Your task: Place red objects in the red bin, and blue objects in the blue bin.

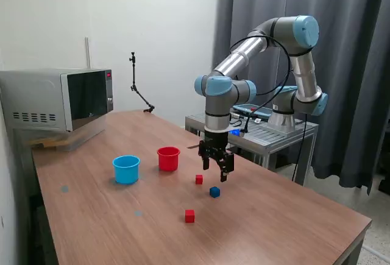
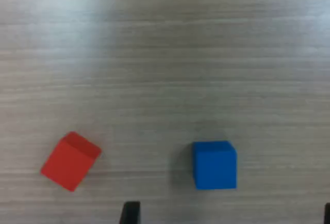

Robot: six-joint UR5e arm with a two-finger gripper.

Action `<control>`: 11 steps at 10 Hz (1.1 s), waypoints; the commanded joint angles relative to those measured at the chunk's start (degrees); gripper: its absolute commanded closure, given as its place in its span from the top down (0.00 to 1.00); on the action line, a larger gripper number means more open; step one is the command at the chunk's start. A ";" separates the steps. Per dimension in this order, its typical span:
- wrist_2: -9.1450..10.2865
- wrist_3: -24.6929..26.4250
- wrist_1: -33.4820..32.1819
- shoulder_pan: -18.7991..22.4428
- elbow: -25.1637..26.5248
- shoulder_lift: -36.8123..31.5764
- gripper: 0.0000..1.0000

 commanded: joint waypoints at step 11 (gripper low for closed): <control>3.89 -3.59 -0.93 -0.04 1.35 2.26 1.00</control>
